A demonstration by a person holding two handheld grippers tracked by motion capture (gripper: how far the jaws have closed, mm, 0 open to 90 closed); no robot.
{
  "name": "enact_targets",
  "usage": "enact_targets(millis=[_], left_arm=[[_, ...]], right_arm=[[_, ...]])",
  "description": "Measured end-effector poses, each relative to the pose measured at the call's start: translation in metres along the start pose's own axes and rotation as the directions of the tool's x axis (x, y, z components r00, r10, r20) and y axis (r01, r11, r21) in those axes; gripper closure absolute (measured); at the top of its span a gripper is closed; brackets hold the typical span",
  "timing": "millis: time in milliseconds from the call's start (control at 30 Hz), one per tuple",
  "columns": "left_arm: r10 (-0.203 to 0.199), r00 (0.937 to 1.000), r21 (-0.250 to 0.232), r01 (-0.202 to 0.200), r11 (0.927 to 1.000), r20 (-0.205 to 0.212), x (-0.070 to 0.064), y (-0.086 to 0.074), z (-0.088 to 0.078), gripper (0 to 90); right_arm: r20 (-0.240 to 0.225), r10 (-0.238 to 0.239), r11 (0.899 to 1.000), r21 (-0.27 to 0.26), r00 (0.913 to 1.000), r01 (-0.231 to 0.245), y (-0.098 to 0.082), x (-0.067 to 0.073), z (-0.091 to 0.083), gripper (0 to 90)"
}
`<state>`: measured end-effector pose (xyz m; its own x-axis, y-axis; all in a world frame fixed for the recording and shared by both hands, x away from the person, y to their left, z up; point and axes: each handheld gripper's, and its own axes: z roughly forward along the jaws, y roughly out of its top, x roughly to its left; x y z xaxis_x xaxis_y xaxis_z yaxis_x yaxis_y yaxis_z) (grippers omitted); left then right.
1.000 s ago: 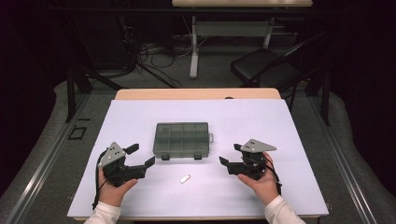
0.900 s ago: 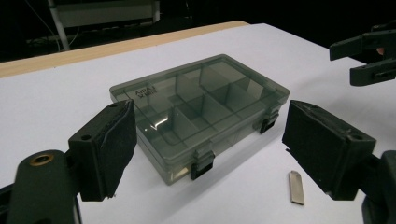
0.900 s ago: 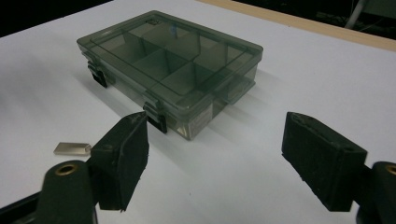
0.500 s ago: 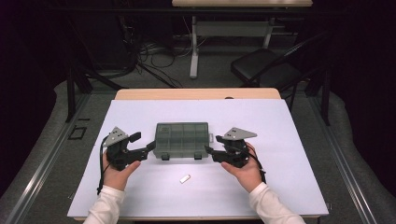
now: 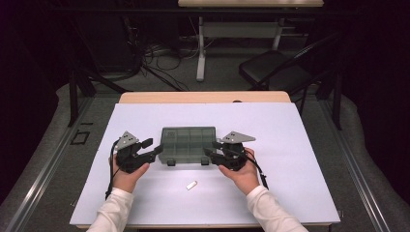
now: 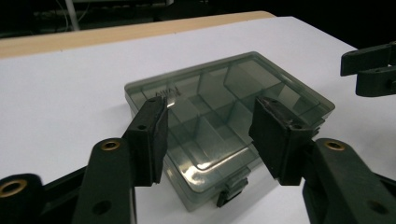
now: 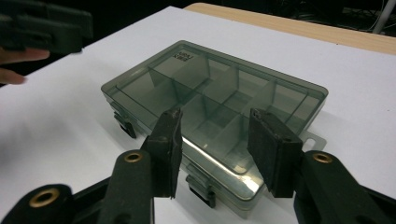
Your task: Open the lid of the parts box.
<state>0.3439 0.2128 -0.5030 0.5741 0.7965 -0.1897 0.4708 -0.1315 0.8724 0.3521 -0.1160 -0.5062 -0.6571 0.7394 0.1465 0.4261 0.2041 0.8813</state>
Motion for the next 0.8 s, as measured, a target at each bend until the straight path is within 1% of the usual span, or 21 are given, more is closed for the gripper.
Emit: enact_targets(millis=[33, 67, 100, 133, 167, 200, 233, 300, 333, 400, 433, 467, 500, 533, 567, 600, 700, 733, 767, 800], left_arm=[[0.000, 1.0000, 0.000, 0.000, 1.0000, 0.000, 0.000, 0.000, 0.000, 47.4], [-0.035, 0.9988, 0.007, 0.035, 0.9994, 0.035, 0.001, -0.004, 0.001, 48.6], [-0.044, 0.9981, 0.000, 0.044, 0.9990, 0.044, 0.001, -0.007, 0.002, 49.7], [-0.043, 0.9980, 0.000, 0.043, 0.9991, 0.047, 0.001, -0.008, 0.002, 51.1], [-0.052, 0.9975, -0.001, 0.052, 0.9986, 0.047, 0.000, -0.010, 0.003, 51.2], [-0.053, 0.9971, -0.002, 0.053, 0.9986, 0.054, -0.001, -0.011, 0.003, 51.6], [-0.046, 0.9974, -0.005, 0.047, 0.9989, 0.056, -0.002, -0.012, 0.004, 52.6], [-0.046, 0.9973, 0.008, 0.046, 0.9989, 0.057, -0.003, -0.013, 0.004, 54.3], [-0.044, 0.9975, 0.007, 0.043, 0.9990, 0.055, -0.004, -0.014, 0.005, 54.3], [-0.050, 0.9973, 0.026, 0.049, 0.9985, 0.053, -0.004, -0.016, 0.006, 54.8], [-0.055, 0.9970, 0.031, 0.054, 0.9981, 0.055, -0.004, -0.018, 0.007, 54.8], [-0.061, 0.9963, 0.047, 0.058, 0.9972, 0.061, -0.003, -0.019, 0.007, 55.2], [-0.075, 0.9950, 0.065, 0.070, 0.9954, 0.066, -0.004, -0.020, 0.008, 57.0], [-0.072, 0.9955, 0.077, 0.067, 0.9948, 0.062, -0.005, -0.022, 0.008, 58.3], [-0.064, 0.9966, 0.087, 0.059, 0.9944, 0.052, -0.006, -0.023, 0.009, 59.6], [-0.050, 0.9976, 0.097, 0.045, 0.9942, 0.048, -0.008, -0.023, 0.009, 61.8], [-0.024, 0.9993, 0.109, 0.021, 0.9938, 0.029, -0.013, -0.024, 0.010, 69.1], [-0.024, 0.9993, 0.109, 0.021, 0.9938, 0.029, -0.013, -0.024, 0.010, 72.1], [-0.010, 0.9998, 0.126, 0.008, 0.9920, 0.016, -0.015, -0.025, 0.011, 76.1], [-0.013, 0.9998, 0.134, 0.011, 0.9910, 0.014, -0.016, -0.026, 0.011, 79.2]], right_arm=[[0.000, 0.000, 1.000, 0.000, 1.0000, 0.000, 0.000, 0.000, 0.000, 55.0], [-0.005, 0.010, 1.000, -0.023, 0.9999, -0.010, -0.003, 0.002, 0.001, 54.9], [-0.015, 0.013, 1.000, -0.023, 0.9998, -0.013, -0.004, 0.003, 0.001, 54.9], [-0.016, 0.014, 0.999, -0.034, 0.9998, -0.014, -0.006, 0.003, 0.002, 54.9], [-0.015, 0.015, 0.999, -0.043, 0.9998, -0.015, -0.008, 0.004, 0.003, 54.6], [-0.022, 0.011, 0.999, -0.050, 0.9997, -0.012, -0.010, 0.004, 0.004, 54.1], [-0.029, 0.008, 0.999, -0.046, 0.9995, -0.010, -0.011, 0.004, 0.004, 54.0], [-0.028, 0.003, 1.000, -0.028, 0.9996, -0.003, -0.013, 0.005, 0.004, 53.8], [-0.032, 0.012, 1.000, -0.019, 0.9994, -0.012, -0.014, 0.005, 0.004, 53.8], [-0.014, 0.022, 1.000, -0.004, 0.9997, -0.022, -0.016, 0.005, 0.004, 54.3], [-0.001, 0.017, 1.000, 0.005, 0.9999, -0.017, -0.018, 0.005, 0.003, 55.8], [0.006, 0.023, 1.000, 0.013, 0.9997, -0.023, -0.020, 0.005, 0.003, 57.0], [0.009, 0.026, 0.999, 0.022, 0.9996, -0.027, -0.022, 0.005, 0.003, 58.5], [0.024, 0.026, 0.999, 0.029, 0.9994, -0.026, -0.024, 0.005, 0.002, 61.5], [0.036, 0.027, 0.999, 0.025, 0.9990, -0.028, -0.026, 0.005, 0.002, 64.7], [0.040, 0.026, 0.999, 0.034, 0.9988, -0.027, -0.027, 0.004, 0.002, 67.6], [0.043, 0.031, 0.999, 0.035, 0.9986, -0.032, -0.030, 0.005, 0.001, 76.6], [0.034, 0.026, 0.999, 0.038, 0.9991, -0.027, -0.031, 0.005, 0.000, 79.0], [0.035, 0.020, 0.999, 0.034, 0.9992, -0.022, -0.032, 0.006, 0.001, 81.5], [0.039, 0.011, 0.999, 0.043, 0.9992, -0.013, -0.033, 0.008, 0.001, 83.4]])
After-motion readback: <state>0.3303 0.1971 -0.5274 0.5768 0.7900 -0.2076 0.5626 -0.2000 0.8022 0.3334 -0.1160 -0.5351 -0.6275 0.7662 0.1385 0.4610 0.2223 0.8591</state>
